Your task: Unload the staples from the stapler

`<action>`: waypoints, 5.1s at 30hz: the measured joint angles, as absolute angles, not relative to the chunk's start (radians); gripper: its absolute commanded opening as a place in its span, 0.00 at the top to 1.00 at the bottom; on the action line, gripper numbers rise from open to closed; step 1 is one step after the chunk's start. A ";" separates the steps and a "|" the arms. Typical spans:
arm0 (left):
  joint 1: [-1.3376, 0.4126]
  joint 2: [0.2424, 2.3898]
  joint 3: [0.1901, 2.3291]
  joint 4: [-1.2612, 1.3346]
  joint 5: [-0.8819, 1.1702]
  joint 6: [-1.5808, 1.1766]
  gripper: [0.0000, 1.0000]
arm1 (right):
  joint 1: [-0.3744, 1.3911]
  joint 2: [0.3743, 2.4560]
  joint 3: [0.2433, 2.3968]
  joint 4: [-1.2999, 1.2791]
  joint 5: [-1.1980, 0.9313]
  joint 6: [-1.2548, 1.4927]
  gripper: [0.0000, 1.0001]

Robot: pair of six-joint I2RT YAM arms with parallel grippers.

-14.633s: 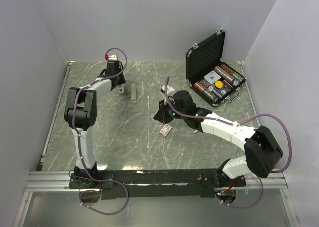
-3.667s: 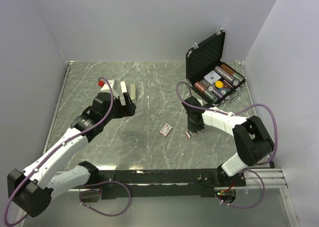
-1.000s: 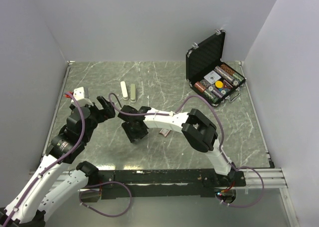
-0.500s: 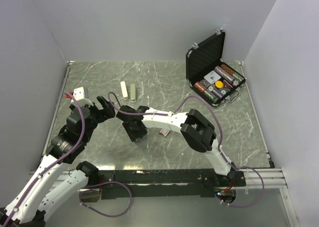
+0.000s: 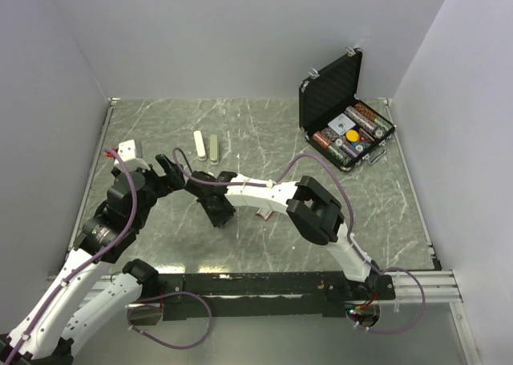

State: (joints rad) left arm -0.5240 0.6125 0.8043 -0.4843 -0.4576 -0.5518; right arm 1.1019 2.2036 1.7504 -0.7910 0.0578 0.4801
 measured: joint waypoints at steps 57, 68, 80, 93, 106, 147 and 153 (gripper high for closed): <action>-0.516 0.823 0.804 -0.437 -0.364 -0.517 0.03 | 0.583 1.507 0.941 -0.690 0.253 0.454 0.83; -0.514 0.857 0.804 -0.428 -0.363 -0.513 0.03 | 0.532 1.502 0.877 -0.650 0.234 0.447 0.82; -0.509 0.862 0.804 -0.424 -0.359 -0.513 0.03 | 0.531 1.502 0.862 -0.625 0.212 0.448 0.77; -0.507 0.862 0.804 -0.423 -0.355 -0.512 0.04 | 0.530 1.507 0.862 -0.616 0.209 0.447 0.71; -0.505 0.862 0.804 -0.423 -0.352 -0.512 0.03 | 0.529 1.501 0.863 -0.623 0.221 0.448 0.68; -0.675 1.276 0.810 -0.295 -0.049 -0.651 0.03 | 0.341 1.435 0.783 -0.485 0.089 0.437 0.71; -0.688 1.284 0.816 -0.289 -0.050 -0.653 0.03 | 0.341 1.435 0.778 -0.478 0.086 0.444 0.73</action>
